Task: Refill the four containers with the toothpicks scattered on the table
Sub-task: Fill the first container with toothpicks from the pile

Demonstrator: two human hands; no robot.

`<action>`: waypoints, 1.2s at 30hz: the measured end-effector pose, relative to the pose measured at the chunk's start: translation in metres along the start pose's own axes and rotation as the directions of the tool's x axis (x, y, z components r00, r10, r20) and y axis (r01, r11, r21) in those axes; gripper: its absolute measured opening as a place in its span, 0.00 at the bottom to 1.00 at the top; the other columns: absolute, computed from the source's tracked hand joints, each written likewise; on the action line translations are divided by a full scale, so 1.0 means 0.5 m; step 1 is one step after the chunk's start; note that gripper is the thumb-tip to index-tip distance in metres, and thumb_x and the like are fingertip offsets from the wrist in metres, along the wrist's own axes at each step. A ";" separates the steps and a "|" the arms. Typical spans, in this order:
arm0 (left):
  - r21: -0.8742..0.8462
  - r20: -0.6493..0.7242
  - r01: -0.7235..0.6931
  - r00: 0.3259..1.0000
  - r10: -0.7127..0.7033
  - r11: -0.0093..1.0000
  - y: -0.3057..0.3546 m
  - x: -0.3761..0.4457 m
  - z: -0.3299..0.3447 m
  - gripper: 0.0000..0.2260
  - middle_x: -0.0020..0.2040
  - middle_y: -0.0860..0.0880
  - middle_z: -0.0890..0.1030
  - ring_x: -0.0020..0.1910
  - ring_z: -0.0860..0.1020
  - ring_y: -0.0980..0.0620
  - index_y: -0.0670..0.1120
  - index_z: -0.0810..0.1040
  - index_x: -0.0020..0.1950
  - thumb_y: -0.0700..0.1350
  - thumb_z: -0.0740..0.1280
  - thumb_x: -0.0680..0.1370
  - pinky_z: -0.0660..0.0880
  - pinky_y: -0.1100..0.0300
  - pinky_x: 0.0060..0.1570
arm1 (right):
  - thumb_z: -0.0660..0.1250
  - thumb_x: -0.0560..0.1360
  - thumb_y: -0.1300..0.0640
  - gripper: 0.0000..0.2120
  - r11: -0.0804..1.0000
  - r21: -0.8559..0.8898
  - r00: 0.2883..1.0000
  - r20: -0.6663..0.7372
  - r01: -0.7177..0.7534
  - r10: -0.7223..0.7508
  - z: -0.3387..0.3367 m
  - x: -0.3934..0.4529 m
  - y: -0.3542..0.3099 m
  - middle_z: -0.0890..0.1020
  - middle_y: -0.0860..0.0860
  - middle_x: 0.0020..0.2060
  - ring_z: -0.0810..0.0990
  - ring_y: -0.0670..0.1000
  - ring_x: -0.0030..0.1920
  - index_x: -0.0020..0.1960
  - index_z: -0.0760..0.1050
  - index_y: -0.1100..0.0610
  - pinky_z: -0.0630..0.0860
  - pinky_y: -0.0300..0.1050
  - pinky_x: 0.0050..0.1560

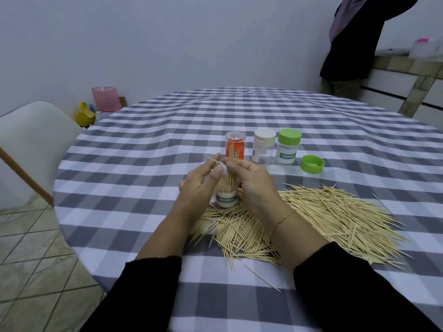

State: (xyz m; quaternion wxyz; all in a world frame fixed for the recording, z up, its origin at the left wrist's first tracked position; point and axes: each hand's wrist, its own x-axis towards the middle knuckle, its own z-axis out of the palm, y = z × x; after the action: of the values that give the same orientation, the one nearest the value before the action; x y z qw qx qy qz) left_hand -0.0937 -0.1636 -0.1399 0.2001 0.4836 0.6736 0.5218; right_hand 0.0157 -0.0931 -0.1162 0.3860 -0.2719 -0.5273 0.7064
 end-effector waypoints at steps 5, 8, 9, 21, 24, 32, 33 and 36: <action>-0.112 -0.065 -0.035 0.997 0.028 0.993 0.017 -0.007 0.000 0.15 0.66 0.59 0.75 0.67 0.68 0.62 0.62 0.72 0.67 0.54 0.51 0.84 0.62 0.63 0.68 | 0.65 0.77 0.60 0.07 0.979 -0.206 1.000 0.002 0.005 -0.005 -0.002 -0.002 0.002 0.83 0.52 0.48 0.80 0.51 0.50 0.45 0.80 0.51 0.77 0.43 0.51; -0.134 -0.060 -0.035 0.998 0.028 0.990 0.018 -0.001 0.004 0.16 0.61 0.60 0.76 0.61 0.72 0.68 0.57 0.75 0.65 0.51 0.52 0.84 0.64 0.77 0.56 | 0.65 0.77 0.60 0.07 0.956 -0.293 1.000 -0.004 0.013 -0.015 -0.004 -0.002 0.008 0.83 0.54 0.51 0.80 0.53 0.52 0.46 0.81 0.52 0.76 0.47 0.56; -0.138 -0.064 -0.041 0.997 0.032 0.990 0.019 0.000 0.005 0.15 0.58 0.62 0.76 0.57 0.73 0.72 0.56 0.76 0.64 0.50 0.53 0.84 0.65 0.80 0.50 | 0.65 0.77 0.60 0.07 0.951 -0.310 1.000 -0.010 0.014 -0.018 -0.006 -0.002 0.010 0.82 0.54 0.53 0.80 0.53 0.53 0.48 0.81 0.53 0.76 0.47 0.57; -0.102 0.041 -0.035 0.998 0.039 0.994 0.005 0.004 0.008 0.16 0.65 0.57 0.74 0.67 0.70 0.60 0.52 0.73 0.70 0.49 0.59 0.83 0.66 0.52 0.70 | 0.58 0.81 0.60 0.18 0.947 -0.308 0.995 0.069 0.091 -0.073 -0.013 -0.018 -0.006 0.73 0.50 0.67 0.71 0.45 0.66 0.70 0.69 0.56 0.69 0.38 0.64; -0.067 0.071 -0.011 0.997 0.015 0.998 0.004 0.003 0.009 0.23 0.72 0.56 0.69 0.73 0.63 0.57 0.54 0.68 0.74 0.57 0.56 0.80 0.60 0.47 0.73 | 0.59 0.81 0.59 0.17 0.881 -0.446 0.987 0.094 0.159 -0.131 -0.010 -0.023 -0.009 0.74 0.49 0.66 0.71 0.44 0.64 0.69 0.71 0.56 0.67 0.38 0.64; -0.061 0.055 -0.051 0.997 0.054 0.997 0.015 -0.004 0.009 0.17 0.68 0.59 0.66 0.61 0.66 0.70 0.58 0.68 0.72 0.52 0.53 0.84 0.63 0.81 0.53 | 0.60 0.80 0.57 0.14 0.633 -0.766 0.975 -0.043 0.108 -0.219 -0.060 -0.021 -0.030 0.78 0.51 0.62 0.76 0.50 0.60 0.63 0.77 0.56 0.69 0.41 0.60; -0.037 0.066 -0.041 0.997 0.043 0.998 0.016 -0.002 0.010 0.16 0.67 0.58 0.66 0.58 0.67 0.71 0.57 0.69 0.72 0.50 0.54 0.84 0.63 0.84 0.48 | 0.59 0.80 0.57 0.14 0.552 -0.831 0.982 -0.047 0.063 -0.182 -0.074 -0.019 -0.035 0.79 0.51 0.61 0.76 0.51 0.59 0.63 0.77 0.55 0.70 0.44 0.61; -0.050 0.077 -0.027 0.997 0.030 0.998 0.022 -0.002 0.009 0.18 0.66 0.59 0.66 0.58 0.67 0.69 0.55 0.67 0.73 0.47 0.57 0.83 0.65 0.83 0.47 | 0.58 0.80 0.55 0.15 0.216 -0.975 0.998 -0.055 -0.051 -0.012 -0.115 -0.012 -0.047 0.78 0.51 0.62 0.72 0.54 0.64 0.63 0.77 0.50 0.66 0.53 0.67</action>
State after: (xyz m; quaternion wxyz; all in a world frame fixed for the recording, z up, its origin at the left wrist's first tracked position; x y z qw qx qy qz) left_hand -0.0849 -0.1621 -0.1321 0.2304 0.5080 0.6454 0.5219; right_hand 0.0706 -0.0638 -0.1107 0.1351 -0.4782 -0.8400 0.2181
